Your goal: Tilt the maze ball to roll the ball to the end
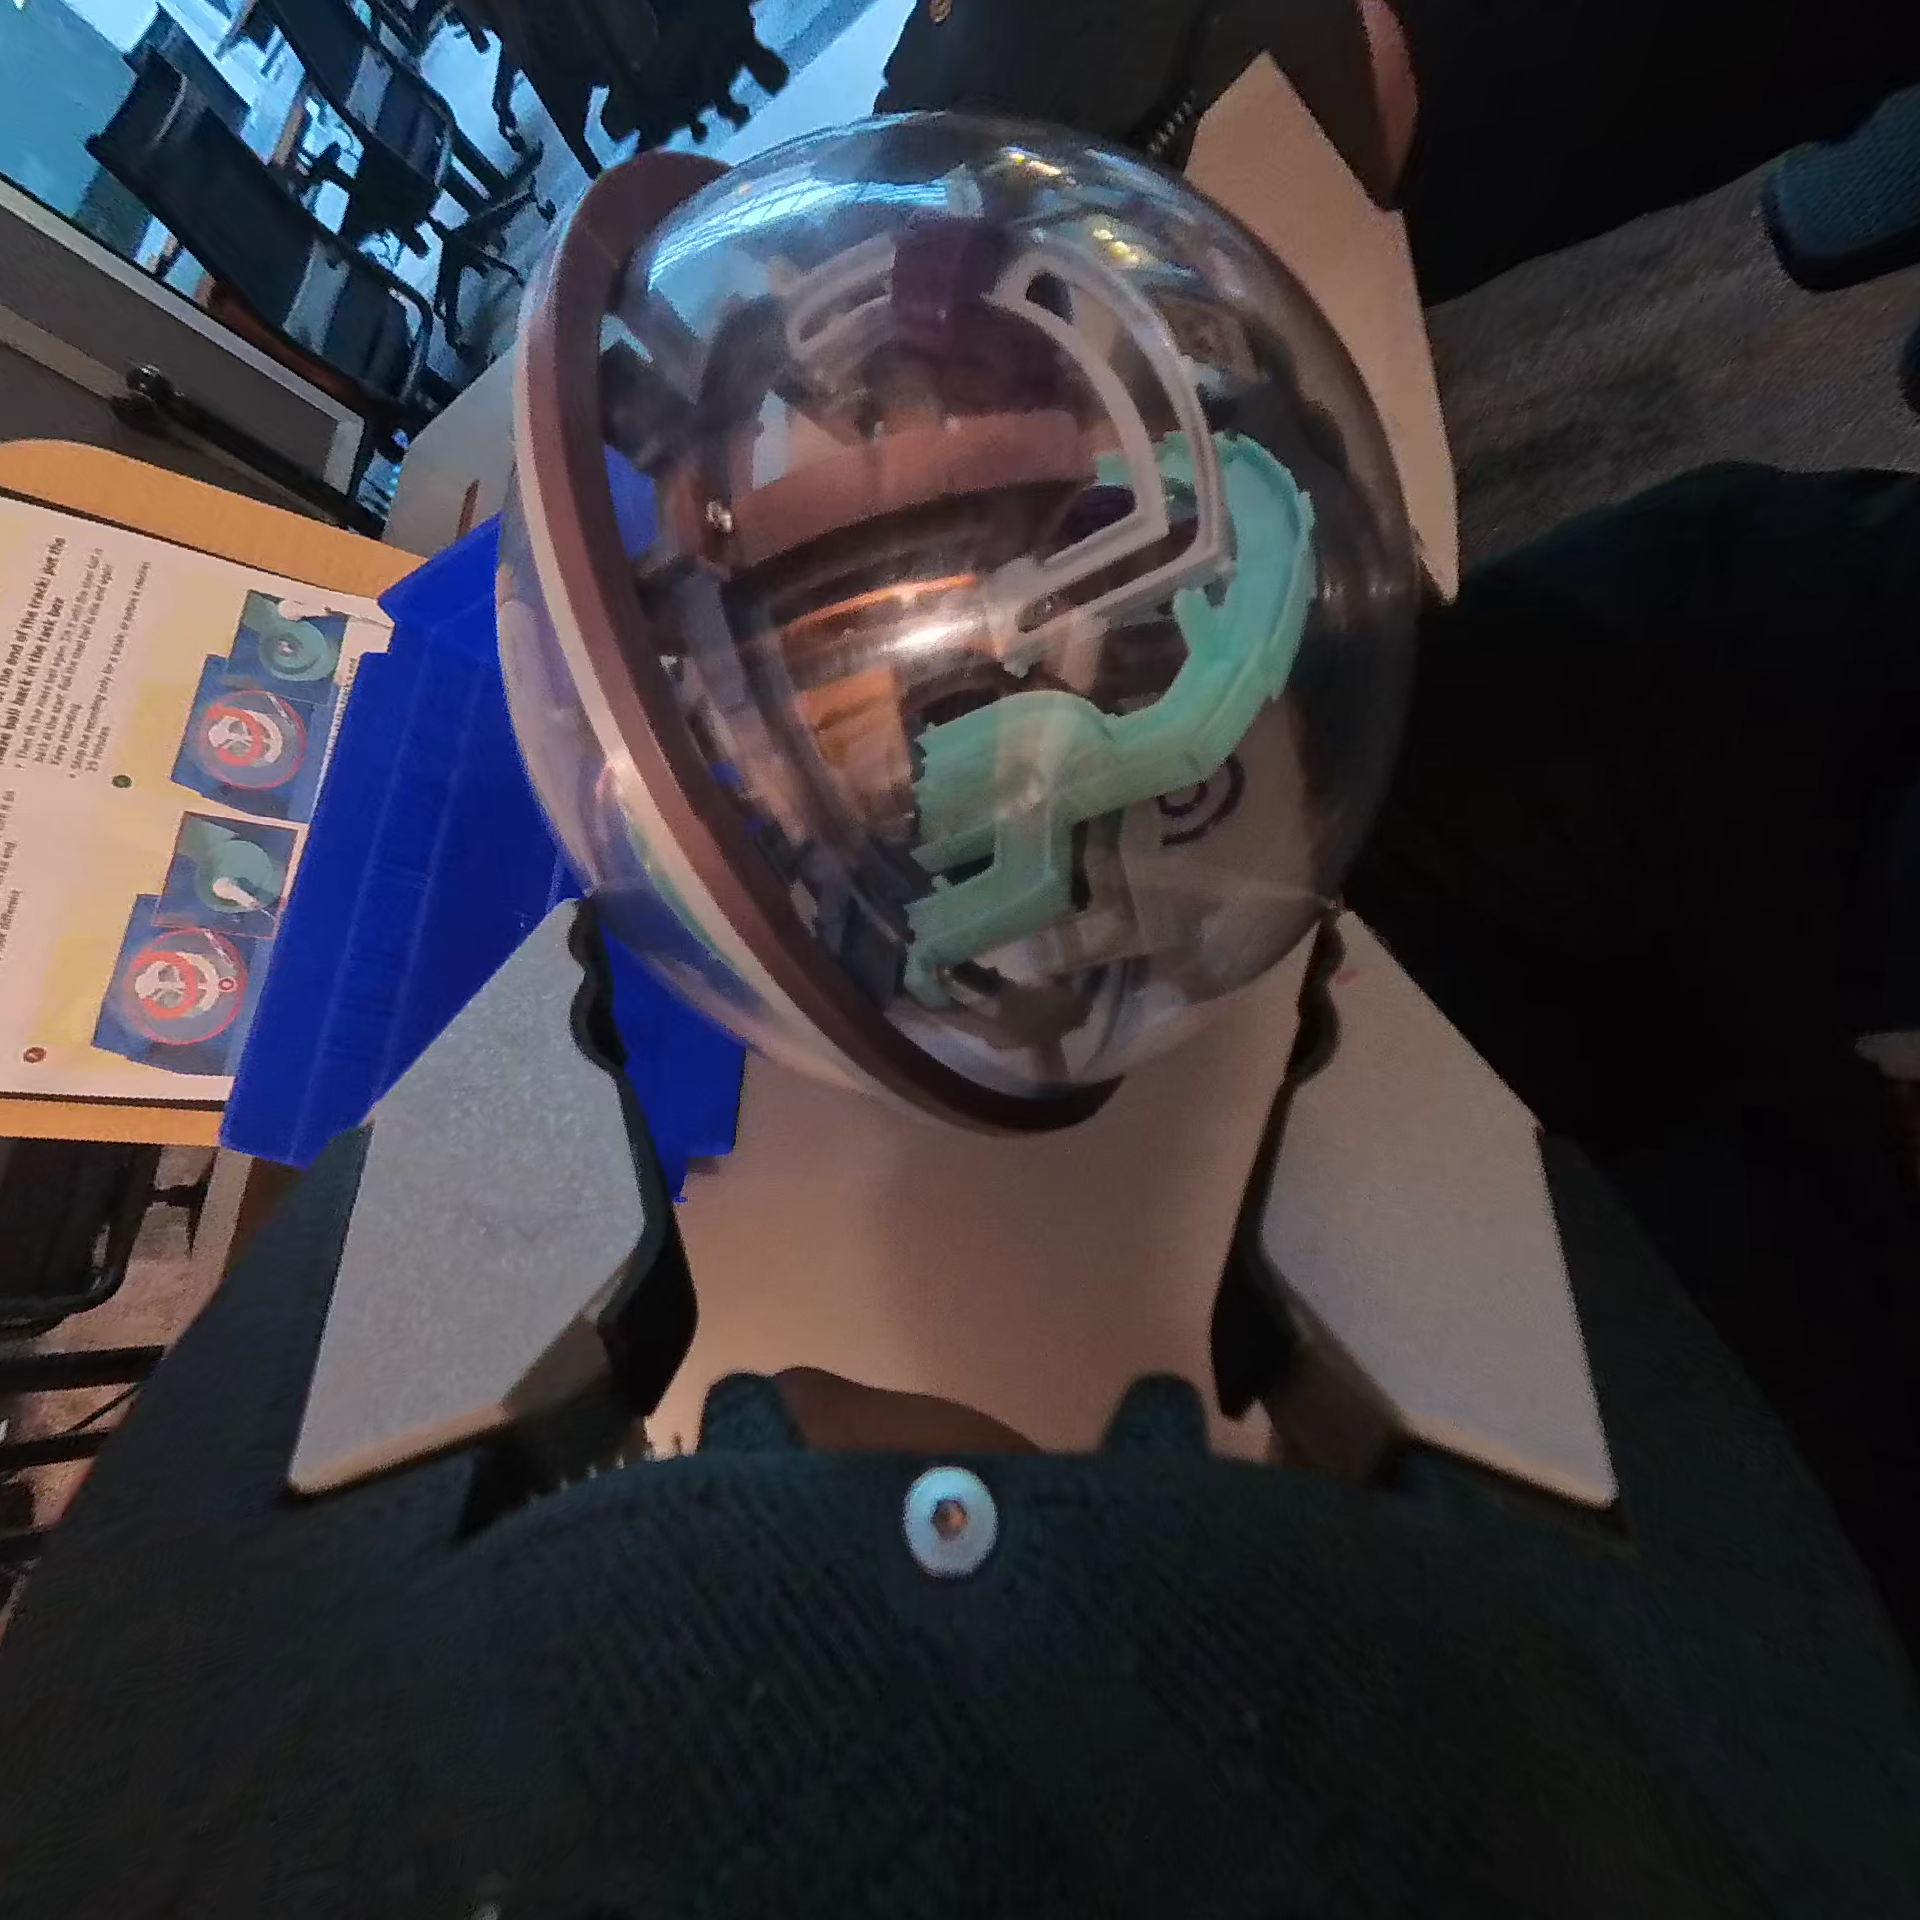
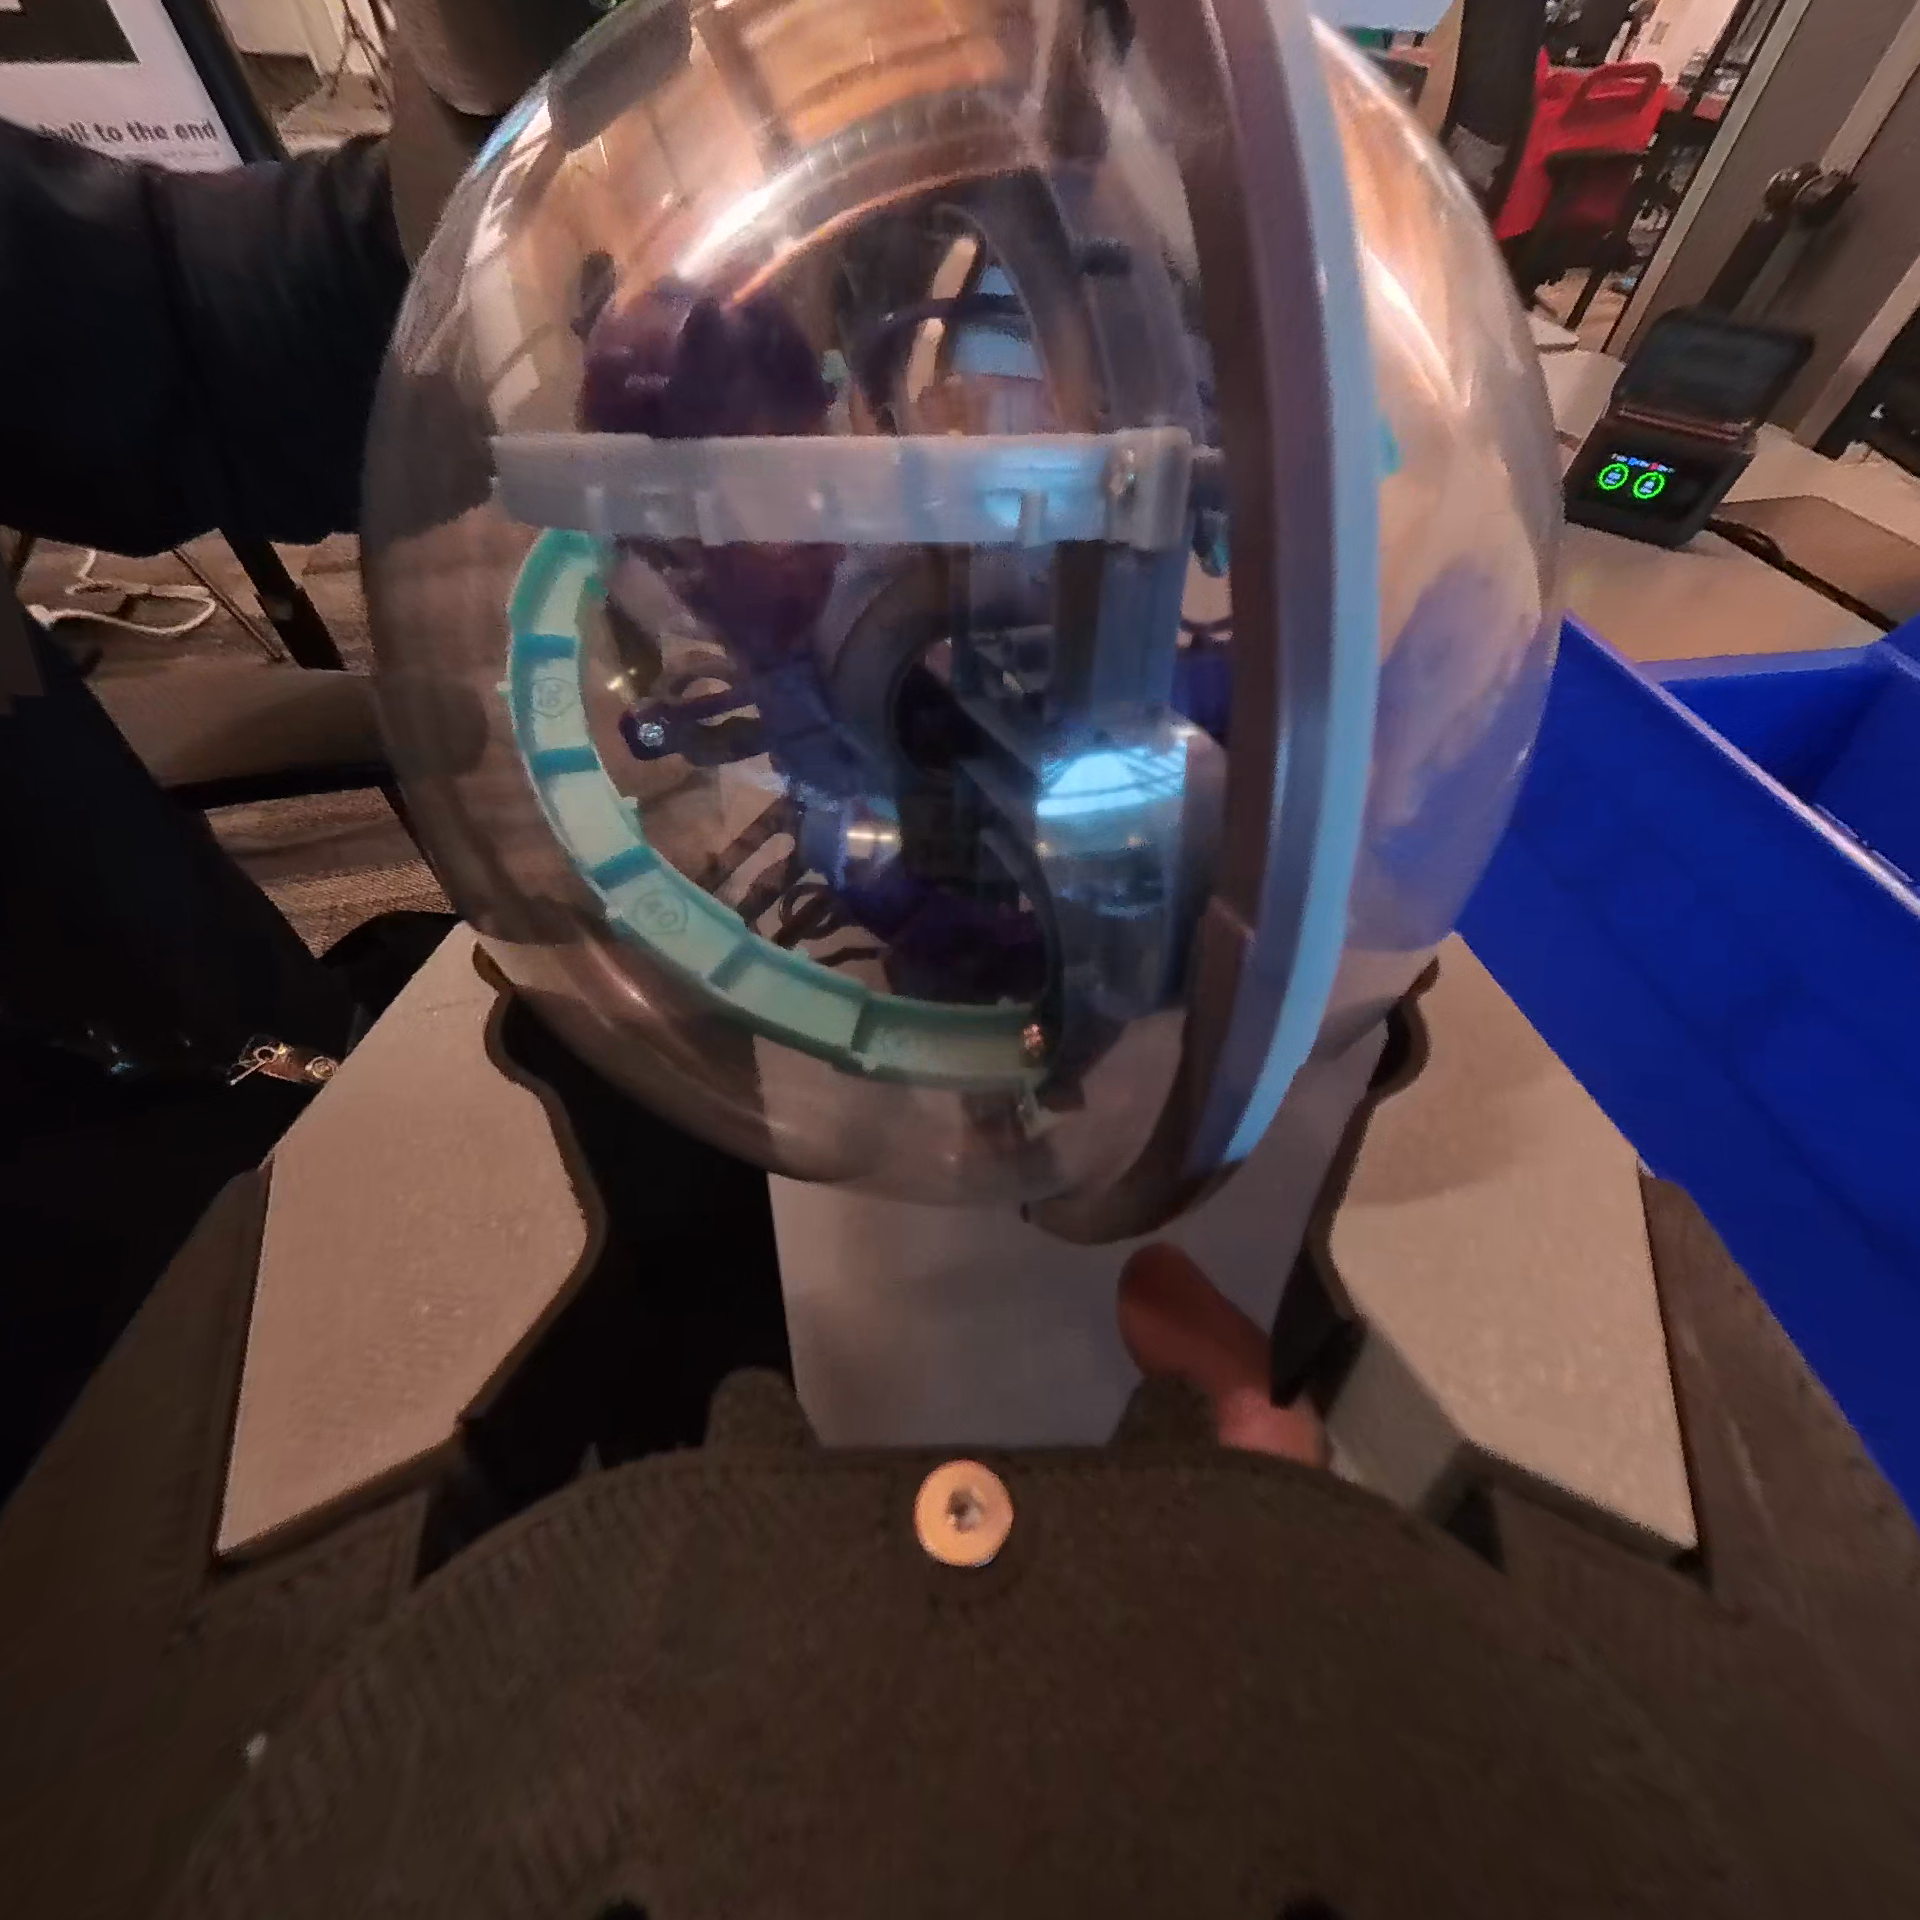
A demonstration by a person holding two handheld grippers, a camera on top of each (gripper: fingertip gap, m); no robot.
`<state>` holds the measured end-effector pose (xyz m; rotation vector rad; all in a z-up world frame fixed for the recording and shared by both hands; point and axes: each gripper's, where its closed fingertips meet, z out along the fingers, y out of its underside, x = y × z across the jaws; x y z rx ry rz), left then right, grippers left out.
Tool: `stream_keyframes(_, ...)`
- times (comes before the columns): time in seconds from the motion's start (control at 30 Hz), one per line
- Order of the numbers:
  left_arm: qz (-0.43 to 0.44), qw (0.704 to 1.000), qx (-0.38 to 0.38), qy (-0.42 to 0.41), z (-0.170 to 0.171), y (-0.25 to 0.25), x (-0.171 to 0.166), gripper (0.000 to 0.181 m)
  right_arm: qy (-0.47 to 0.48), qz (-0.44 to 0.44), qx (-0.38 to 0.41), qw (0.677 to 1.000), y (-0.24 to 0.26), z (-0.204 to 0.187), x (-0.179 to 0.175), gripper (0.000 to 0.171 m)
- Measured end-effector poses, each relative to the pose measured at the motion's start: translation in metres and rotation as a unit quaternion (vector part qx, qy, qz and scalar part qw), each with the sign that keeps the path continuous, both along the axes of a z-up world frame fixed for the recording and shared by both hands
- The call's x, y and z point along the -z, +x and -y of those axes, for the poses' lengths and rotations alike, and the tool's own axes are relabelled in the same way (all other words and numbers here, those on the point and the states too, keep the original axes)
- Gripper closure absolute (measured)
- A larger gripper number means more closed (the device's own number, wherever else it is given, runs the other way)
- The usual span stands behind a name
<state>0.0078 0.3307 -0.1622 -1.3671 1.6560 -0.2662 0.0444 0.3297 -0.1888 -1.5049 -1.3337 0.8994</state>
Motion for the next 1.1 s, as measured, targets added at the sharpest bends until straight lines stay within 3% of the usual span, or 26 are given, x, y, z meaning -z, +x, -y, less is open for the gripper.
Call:
stream_keyframes(0.03,0.002,1.000,-0.001,-0.004,-0.001,0.000,0.001,0.052,-0.003,0.002,0.002,1.000,0.000,-0.001,0.000,0.014)
stream_keyframes(0.37,0.015,0.998,0.000,-0.069,-0.009,-0.006,0.009,0.052,-0.063,-0.004,0.026,0.998,-0.005,-0.005,-0.003,0.014)
stream_keyframes(0.6,0.067,0.976,0.018,-0.206,0.000,-0.011,0.025,0.053,-0.199,-0.015,0.023,0.980,-0.013,0.008,0.018,0.014)
stream_keyframes(0.7,0.073,0.969,0.007,-0.236,-0.001,-0.016,0.038,0.054,-0.161,0.016,0.049,0.986,-0.011,0.000,0.031,0.012)
stream_keyframes(0.83,0.100,0.959,0.018,-0.266,-0.004,-0.017,0.036,0.055,-0.116,0.018,0.076,0.990,-0.010,-0.008,0.024,0.013)
stream_keyframes(0.97,0.105,0.951,0.025,-0.291,-0.014,-0.019,0.034,0.060,0.043,0.011,0.114,0.992,0.001,-0.024,-0.003,0.019)
stream_keyframes(1.1,0.102,0.936,0.057,-0.331,-0.014,-0.019,0.030,0.075,0.125,0.097,0.052,0.986,0.001,-0.019,0.010,0.014)
